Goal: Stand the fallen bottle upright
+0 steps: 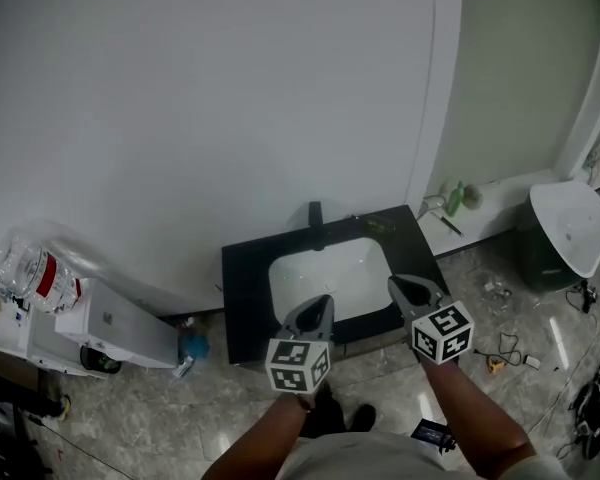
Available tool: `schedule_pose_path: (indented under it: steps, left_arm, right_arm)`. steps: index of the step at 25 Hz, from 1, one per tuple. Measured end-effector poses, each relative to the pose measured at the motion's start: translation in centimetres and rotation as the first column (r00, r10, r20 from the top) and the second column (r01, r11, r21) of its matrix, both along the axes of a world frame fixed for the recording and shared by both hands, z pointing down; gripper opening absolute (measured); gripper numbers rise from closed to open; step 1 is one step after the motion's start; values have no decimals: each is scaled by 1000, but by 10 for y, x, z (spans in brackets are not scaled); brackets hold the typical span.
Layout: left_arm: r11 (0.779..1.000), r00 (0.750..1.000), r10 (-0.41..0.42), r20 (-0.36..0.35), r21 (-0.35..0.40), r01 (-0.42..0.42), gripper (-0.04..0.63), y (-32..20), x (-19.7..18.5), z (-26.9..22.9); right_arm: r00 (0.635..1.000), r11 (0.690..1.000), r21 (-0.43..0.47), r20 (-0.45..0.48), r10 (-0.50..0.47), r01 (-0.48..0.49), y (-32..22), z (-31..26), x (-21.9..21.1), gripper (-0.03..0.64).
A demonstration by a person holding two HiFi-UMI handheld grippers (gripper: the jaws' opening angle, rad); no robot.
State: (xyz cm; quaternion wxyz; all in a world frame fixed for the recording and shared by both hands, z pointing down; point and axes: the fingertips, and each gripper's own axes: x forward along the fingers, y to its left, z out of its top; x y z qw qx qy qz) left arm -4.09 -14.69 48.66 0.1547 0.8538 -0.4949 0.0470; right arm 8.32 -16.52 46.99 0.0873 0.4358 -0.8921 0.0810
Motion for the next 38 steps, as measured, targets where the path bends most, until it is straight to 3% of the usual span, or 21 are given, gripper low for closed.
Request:
schedule_pose_path:
  steps: [9,14,16,19,24,28,33,37,38]
  left_arm:
    - [998,998,54,-44,-42,-56,8,-115,-5,21]
    - [990,992,117,-41,-67,-120,8,-165,-6,36]
    - [987,991,131,-39,-86,-134,8,-183,-6,45]
    - [985,991,121,-50,-120,-126,8,-206,-4,57]
    - [981,998,57,-23,-182,-60,8,-235,-4,85]
    - [979,1000,14,-17,-205,-17,8,-259,2,100]
    - [974,1000,-26,-5,-227,25,8,-282,10,116]
    - [964,998,-67,13,-257,68,8,-292,0,131]
    - [961,997,-77,15,-266,78,8,-292,-2,135]
  right_arm:
    - [990,992,-118,-132,-55,39,-135,43,-22,10]
    - [945,968,-231,-282,-163,98,-214,91,-43,50]
    - [909,950,-290,-355,-220,117,-247,117,-45,79]
    - [839,899,-414,-430,-334,145,-293,166,-43,103]
    - [653,813,-550,-548,-523,189,-358,243,-45,123]
    - [518,759,-622,-592,-617,193,-397,296,-36,123]
    - [426,705,-688,-593,-683,172,-428,356,-17,124]
    - [387,677,-708,-578,-719,200,-431,388,-22,94]
    - [362,673,-710,-584,-727,206,-429,395,-23,94]
